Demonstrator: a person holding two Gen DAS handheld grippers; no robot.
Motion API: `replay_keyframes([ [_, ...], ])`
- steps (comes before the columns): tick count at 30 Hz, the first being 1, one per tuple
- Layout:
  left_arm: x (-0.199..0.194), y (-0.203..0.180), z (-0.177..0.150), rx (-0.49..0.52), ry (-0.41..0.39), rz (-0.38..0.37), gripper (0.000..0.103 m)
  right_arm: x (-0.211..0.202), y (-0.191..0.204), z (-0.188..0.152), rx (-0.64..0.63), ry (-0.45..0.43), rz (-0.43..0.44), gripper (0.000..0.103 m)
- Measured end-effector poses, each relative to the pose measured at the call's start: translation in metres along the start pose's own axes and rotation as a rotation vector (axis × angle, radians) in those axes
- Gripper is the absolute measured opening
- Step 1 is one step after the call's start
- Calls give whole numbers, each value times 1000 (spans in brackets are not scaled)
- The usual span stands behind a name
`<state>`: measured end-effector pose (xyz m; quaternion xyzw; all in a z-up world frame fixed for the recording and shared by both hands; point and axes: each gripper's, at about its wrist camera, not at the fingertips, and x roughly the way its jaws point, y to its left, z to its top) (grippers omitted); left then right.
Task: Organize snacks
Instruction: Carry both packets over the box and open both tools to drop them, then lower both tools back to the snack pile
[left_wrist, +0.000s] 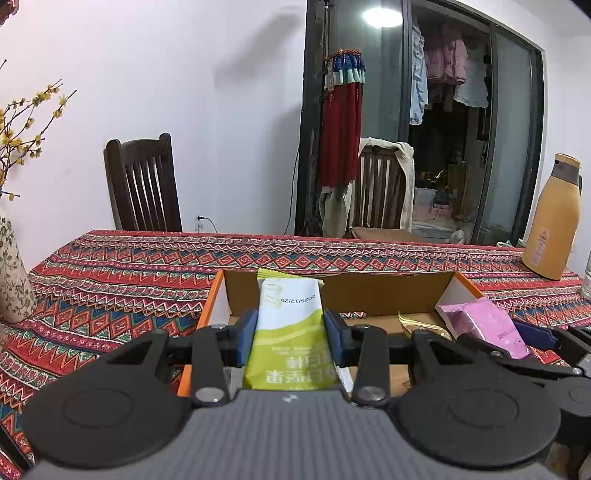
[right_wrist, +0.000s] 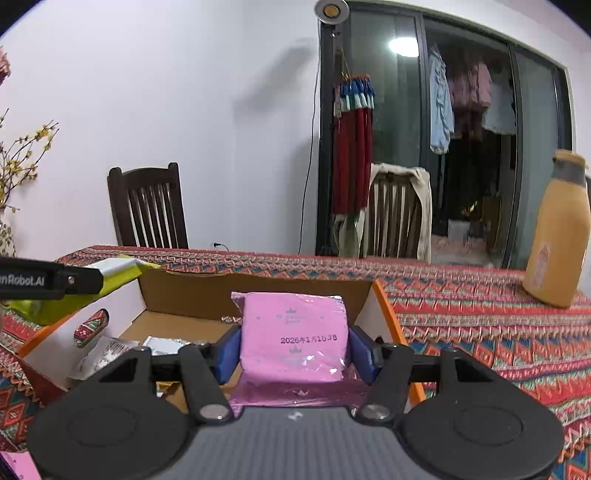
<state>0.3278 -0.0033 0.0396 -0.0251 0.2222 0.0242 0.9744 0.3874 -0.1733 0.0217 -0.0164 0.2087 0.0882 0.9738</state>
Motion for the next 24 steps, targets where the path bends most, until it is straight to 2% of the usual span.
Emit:
replay_keyframes([
  [1,-2,0,0,-3,-6,-5,41,-1,-1,0,10,2,5,61],
  [2,-4,0,0,-6,-17,-8,46,-3,-2,-1,19,0,7,61],
  [3,-6,1,1,-10,-27,-12,52,-5,-3,-1,26,-7,7,70],
  [4,-9,2,1,-16,-44,-12,65,-7,-4,-1,32,-14,3,77],
  [5,-12,2,1,-20,-62,-8,82,-8,-6,-1,40,-22,0,95],
  [6,-16,1,2,-23,-81,2,89,-10,-8,-1,50,-32,-4,103],
  [7,-19,1,2,-27,-104,6,98,-11,-9,-1,60,-39,-9,103],
  [8,-22,1,3,-29,-117,4,102,-12,-11,0,71,-42,-11,103],
  [24,-37,4,10,-63,-137,3,103,-18,-14,5,74,-59,-42,103],
])
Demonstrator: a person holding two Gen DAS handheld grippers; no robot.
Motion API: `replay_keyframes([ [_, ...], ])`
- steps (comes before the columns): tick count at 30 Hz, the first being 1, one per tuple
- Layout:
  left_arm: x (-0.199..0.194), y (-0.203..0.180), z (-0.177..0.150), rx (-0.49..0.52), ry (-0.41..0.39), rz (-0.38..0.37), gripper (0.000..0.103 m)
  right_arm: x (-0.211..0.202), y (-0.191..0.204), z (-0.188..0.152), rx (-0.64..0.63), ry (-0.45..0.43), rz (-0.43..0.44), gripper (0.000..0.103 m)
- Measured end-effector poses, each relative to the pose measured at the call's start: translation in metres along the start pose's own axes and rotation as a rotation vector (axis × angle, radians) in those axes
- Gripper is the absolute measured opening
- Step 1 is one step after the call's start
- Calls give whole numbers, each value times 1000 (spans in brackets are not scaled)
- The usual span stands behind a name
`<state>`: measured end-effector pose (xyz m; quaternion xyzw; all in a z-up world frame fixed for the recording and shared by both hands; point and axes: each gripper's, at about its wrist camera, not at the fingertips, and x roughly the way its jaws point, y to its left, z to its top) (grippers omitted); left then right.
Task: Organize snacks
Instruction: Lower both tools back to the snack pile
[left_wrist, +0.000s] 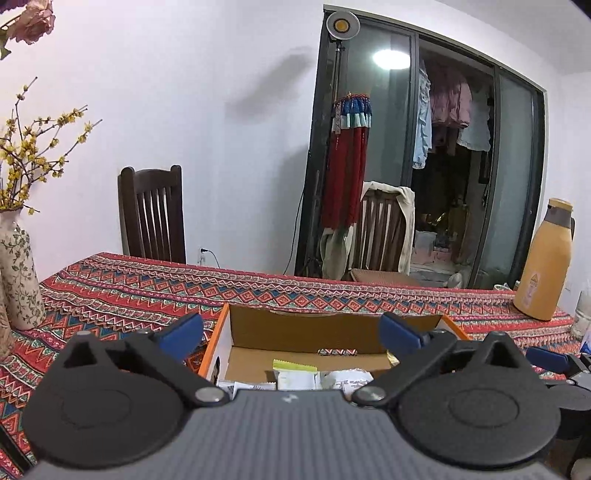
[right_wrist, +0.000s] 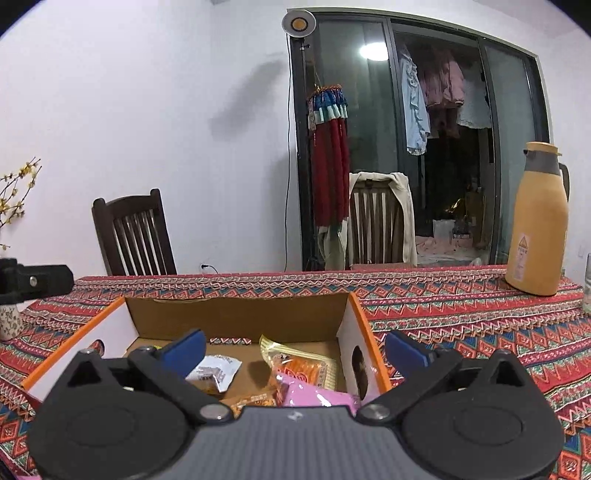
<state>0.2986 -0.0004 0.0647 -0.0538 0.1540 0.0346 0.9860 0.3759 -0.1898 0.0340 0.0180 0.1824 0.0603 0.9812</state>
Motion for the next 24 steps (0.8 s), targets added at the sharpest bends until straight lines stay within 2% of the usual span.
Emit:
replay_keyframes([
  [5,-18,2,10,-8,-13,-1,103,-19,4,9,-8,-25,-1,103],
  [12,-52,12,11,-17,-24,0,103,-52,8,11,-10,-15,-13,103],
  [24,-102,49,-19,-24,5,15,103,-107,29,-23,-27,43,17,103],
])
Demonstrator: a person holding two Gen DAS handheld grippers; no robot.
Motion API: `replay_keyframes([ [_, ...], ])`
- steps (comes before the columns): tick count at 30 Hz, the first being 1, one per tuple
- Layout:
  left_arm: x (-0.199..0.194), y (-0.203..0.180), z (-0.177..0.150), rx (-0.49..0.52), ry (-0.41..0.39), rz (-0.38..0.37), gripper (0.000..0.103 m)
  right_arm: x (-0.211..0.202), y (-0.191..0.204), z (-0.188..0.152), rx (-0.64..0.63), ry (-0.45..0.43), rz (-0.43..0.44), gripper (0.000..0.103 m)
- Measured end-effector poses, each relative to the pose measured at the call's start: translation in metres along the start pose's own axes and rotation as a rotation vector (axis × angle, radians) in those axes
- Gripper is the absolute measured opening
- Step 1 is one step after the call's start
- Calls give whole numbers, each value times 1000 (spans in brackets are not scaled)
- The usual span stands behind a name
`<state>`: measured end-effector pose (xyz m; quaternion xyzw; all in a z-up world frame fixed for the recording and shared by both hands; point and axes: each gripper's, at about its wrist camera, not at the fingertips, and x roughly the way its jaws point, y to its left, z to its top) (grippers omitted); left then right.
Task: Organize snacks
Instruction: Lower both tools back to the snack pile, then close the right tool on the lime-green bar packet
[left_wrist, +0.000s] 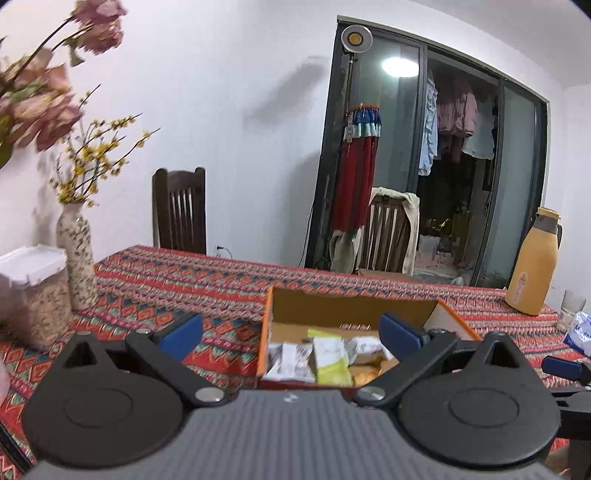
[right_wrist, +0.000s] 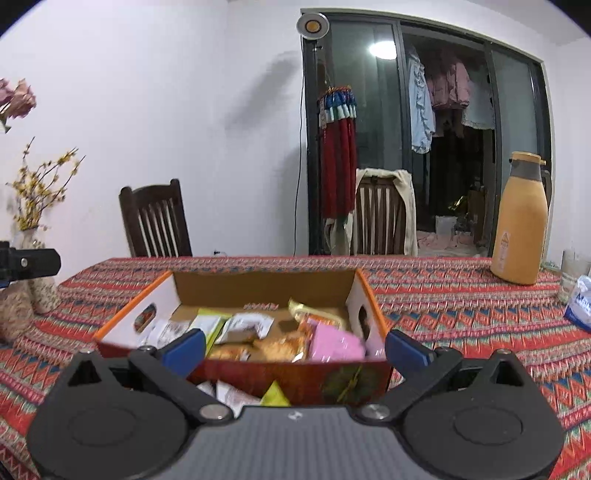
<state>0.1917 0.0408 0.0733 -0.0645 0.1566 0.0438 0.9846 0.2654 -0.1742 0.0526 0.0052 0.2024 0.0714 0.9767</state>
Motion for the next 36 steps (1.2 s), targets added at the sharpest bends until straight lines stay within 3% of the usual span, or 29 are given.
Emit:
replay_keyframes([
  [8,-4,22,-34,10,86,7,103,-6,14,-27,1,84,19,103],
  [14,7,35,-64,5,150,6,103,7,8,-38,112,171,29,103],
  [16,14,39,-74,-2,159,9,103,15,6,-40,151,197,22,99],
  [22,21,41,-84,-15,181,-3,103,38,-3,-51,267,274,48,70],
  [23,21,41,-85,-17,180,-5,103,39,-4,-53,280,280,57,62],
  [28,21,44,-84,-34,183,-14,103,37,-8,-57,297,296,101,48],
  [31,21,43,-85,-37,185,-11,103,31,-13,-58,300,278,122,35],
  [36,23,41,-83,-30,202,2,103,18,-20,-56,298,230,137,33],
])
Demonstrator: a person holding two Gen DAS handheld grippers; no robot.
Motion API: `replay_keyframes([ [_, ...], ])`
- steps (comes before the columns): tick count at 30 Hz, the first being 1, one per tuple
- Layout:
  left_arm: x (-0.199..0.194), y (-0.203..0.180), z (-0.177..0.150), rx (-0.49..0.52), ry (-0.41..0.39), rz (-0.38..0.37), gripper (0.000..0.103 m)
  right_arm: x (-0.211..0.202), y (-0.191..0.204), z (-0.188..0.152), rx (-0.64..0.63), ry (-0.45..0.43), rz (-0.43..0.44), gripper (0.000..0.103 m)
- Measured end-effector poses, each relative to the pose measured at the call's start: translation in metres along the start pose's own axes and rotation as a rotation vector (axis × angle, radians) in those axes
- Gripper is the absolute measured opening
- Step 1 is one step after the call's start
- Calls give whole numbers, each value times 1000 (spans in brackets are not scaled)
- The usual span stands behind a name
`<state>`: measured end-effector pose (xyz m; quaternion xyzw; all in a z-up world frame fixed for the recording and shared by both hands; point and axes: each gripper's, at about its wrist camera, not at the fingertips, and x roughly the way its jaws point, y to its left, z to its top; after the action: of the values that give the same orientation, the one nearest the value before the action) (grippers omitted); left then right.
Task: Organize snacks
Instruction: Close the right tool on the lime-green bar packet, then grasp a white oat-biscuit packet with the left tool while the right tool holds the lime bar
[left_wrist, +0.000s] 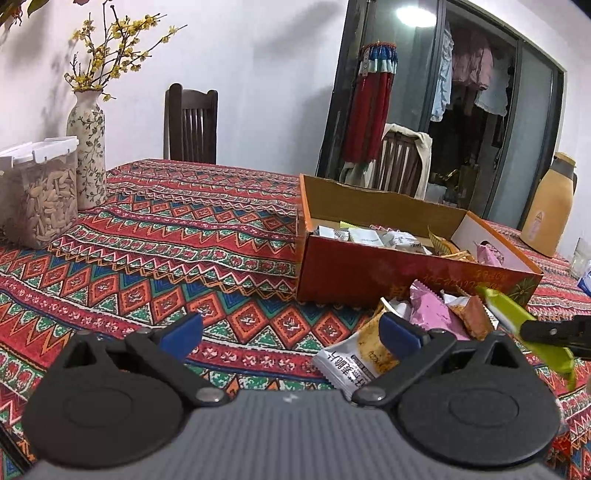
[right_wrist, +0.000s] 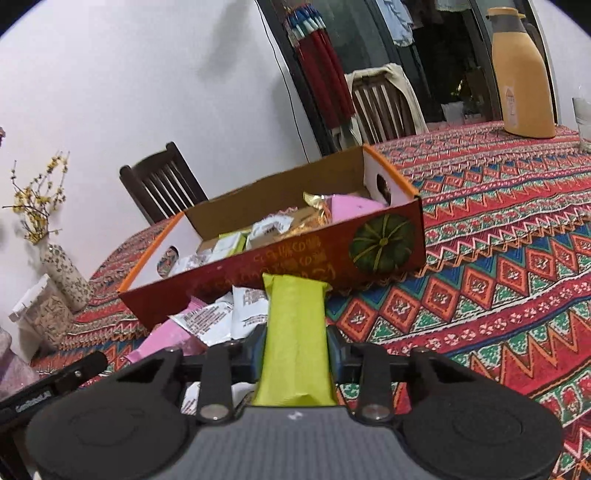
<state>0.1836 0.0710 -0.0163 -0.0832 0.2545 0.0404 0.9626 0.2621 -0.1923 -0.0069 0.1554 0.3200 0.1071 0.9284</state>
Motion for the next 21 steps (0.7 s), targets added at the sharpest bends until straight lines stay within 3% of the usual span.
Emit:
replay_keyframes([
  [6,-2,-12,7,99,26,9,103,-20,-2,-2,-76,-77,-21,33],
  [15,16,-43,-2,380,127,-27,103,-40,-11,-8,-138,-151,-54,33],
  [21,33,-59,-5,432,159,-40,103,-42,-22,-12,-118,-152,-45,33],
])
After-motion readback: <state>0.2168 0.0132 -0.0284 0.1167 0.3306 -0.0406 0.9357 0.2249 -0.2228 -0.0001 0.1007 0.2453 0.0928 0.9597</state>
